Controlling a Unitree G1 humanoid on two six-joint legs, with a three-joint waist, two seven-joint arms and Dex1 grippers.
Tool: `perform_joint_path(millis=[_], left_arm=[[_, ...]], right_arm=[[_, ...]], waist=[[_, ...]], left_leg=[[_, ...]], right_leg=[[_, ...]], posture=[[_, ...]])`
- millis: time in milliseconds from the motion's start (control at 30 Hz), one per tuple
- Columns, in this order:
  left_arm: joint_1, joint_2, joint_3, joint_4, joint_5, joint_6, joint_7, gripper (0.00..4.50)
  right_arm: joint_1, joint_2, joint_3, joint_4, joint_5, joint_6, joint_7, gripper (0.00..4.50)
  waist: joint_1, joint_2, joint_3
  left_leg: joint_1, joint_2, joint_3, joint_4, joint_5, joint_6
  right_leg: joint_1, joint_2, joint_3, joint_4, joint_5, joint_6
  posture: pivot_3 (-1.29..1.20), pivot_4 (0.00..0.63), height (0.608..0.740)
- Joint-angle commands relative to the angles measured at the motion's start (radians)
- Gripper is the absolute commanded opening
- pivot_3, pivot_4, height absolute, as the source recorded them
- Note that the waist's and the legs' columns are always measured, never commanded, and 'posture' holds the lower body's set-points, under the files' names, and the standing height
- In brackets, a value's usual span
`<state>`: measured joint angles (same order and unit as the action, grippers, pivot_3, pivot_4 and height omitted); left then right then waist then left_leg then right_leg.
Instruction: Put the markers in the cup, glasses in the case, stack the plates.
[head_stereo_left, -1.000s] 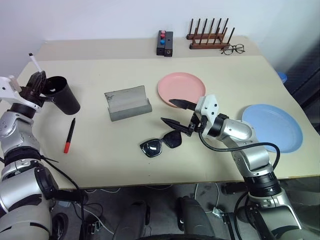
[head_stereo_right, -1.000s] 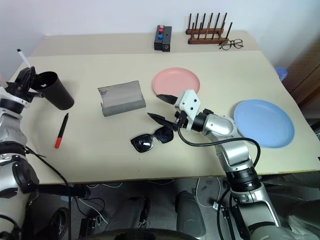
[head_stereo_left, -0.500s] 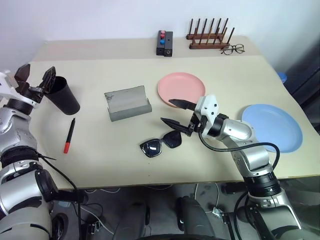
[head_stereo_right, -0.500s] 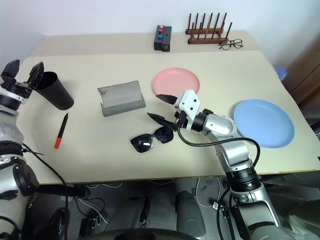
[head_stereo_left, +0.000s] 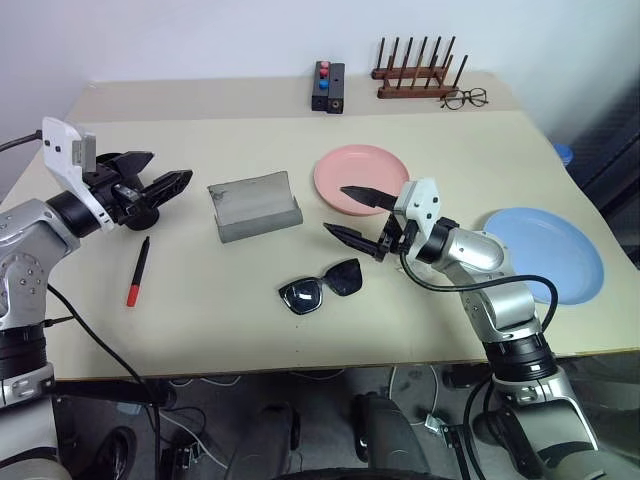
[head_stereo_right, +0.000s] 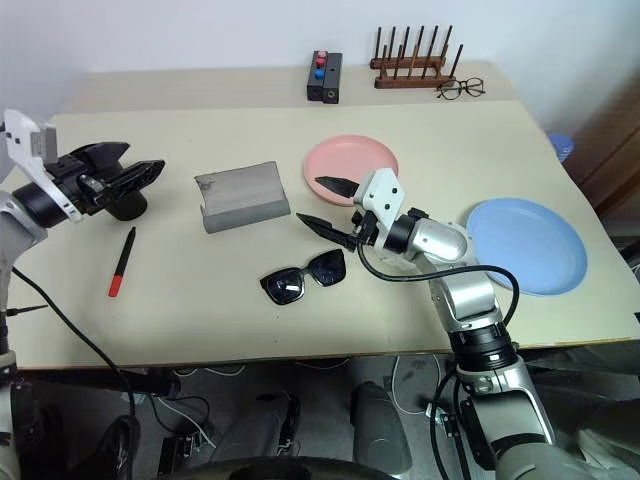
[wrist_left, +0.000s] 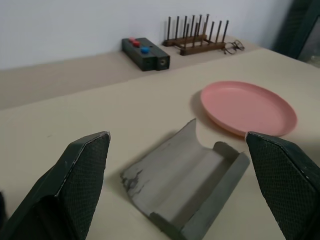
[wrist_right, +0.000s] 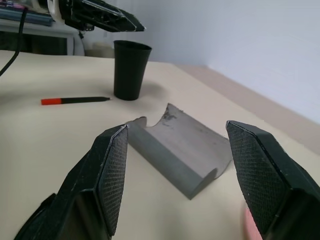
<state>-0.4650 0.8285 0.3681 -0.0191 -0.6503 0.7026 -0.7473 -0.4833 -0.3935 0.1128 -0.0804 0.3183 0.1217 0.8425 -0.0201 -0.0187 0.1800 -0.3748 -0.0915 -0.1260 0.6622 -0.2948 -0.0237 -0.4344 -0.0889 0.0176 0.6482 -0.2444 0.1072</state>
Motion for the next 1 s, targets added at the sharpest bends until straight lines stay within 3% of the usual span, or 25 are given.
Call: perform_joint_path(millis=[33,200,400,500,700,1000], left_arm=[[0.058,0.064,-0.002,-0.071,-0.042,0.174,0.013,4.46],[0.142,0.1,0.004,-0.15,-0.041,0.29,0.056,4.46],[0.106,0.106,0.013,-0.143,0.002,0.378,0.178,4.46],[0.081,0.094,0.049,-0.113,-0.066,0.497,0.18,4.46],[0.035,0.107,0.033,-0.052,-0.015,0.673,0.284,4.46],[-0.01,0.053,0.05,0.024,0.032,0.761,0.355,4.46]], right_arm=[[-0.01,0.002,-0.015,-0.02,0.001,-0.028,0.002,3.17],[0.014,-0.01,-0.027,-0.035,-0.003,-0.036,-0.007,3.17],[0.034,-0.005,-0.022,-0.048,-0.009,-0.047,-0.03,3.17],[0.038,-0.007,-0.023,-0.054,-0.008,-0.048,-0.031,3.17],[0.054,-0.033,-0.028,-0.08,0.012,-0.037,-0.003,3.17],[0.09,-0.075,-0.025,-0.134,0.076,0.01,0.086,3.17]], waist=[[-0.003,0.0,0.0],[0.004,0.001,0.001],[0.007,0.001,0.001],[0.003,0.001,0.001],[0.004,0.001,0.001],[0.008,0.0,0.0]], left_leg=[[0.0,0.0,0.0,0.0,0.0,0.0],[0.0,0.0,0.001,-0.001,-0.001,0.002],[0.0,0.0,0.001,0.0,-0.001,0.002],[0.0,0.001,0.001,0.0,-0.001,0.002],[0.0,0.001,0.001,0.0,-0.001,0.002],[0.0,0.0,0.001,0.0,0.0,0.0]], right_leg=[[0.0,0.0,0.0,0.0,0.0,0.0],[-0.001,0.0,0.002,0.0,0.0,0.0],[0.0,0.0,0.001,0.0,0.0,0.0],[-0.001,0.001,0.001,0.0,0.0,0.0],[-0.001,0.001,0.001,0.0,0.0,0.0],[0.0,0.0,0.001,0.0,0.0,0.0]], posture=[[0.0,0.15,0.74],[0.0,0.15,0.74],[0.0,0.15,0.74],[0.0,0.15,0.74],[0.0,0.15,0.74],[0.0,0.15,0.74]])
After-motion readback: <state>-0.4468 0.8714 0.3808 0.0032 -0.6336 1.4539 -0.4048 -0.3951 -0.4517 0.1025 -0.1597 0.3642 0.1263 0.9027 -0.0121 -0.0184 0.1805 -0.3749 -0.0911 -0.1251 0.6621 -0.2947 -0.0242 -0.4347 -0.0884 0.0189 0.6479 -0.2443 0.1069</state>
